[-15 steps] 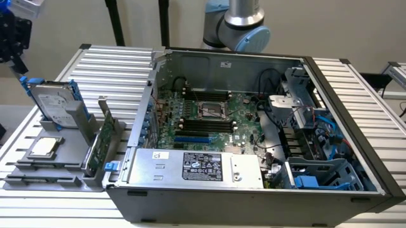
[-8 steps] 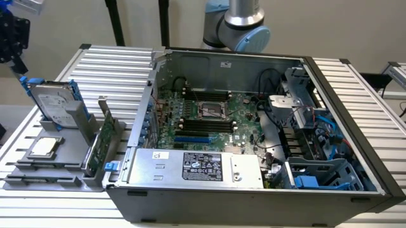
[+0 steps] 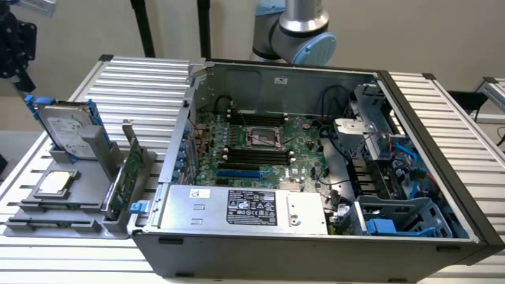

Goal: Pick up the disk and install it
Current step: 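Pick up the disk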

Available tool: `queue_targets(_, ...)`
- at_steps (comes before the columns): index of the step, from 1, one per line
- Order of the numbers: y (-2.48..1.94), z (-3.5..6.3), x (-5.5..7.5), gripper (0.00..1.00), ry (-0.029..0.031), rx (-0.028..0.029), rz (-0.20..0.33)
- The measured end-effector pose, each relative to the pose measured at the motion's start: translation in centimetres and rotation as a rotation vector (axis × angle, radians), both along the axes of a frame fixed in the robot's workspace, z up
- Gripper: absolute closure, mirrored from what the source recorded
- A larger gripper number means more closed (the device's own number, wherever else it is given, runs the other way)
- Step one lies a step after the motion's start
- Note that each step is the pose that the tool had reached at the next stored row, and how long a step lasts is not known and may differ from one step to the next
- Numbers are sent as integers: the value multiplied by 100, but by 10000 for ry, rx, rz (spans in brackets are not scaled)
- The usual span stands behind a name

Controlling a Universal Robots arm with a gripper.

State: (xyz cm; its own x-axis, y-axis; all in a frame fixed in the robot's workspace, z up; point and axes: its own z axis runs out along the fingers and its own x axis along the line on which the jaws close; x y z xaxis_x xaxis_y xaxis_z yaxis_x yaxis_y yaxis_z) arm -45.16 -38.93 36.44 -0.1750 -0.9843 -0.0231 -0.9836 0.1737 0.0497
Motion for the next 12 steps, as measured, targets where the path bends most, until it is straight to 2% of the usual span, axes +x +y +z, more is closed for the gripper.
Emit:
queue_targets(6,19,0,17,89,0,0,332)
queue_targets(12,85,-4,32,89,0,0,513)
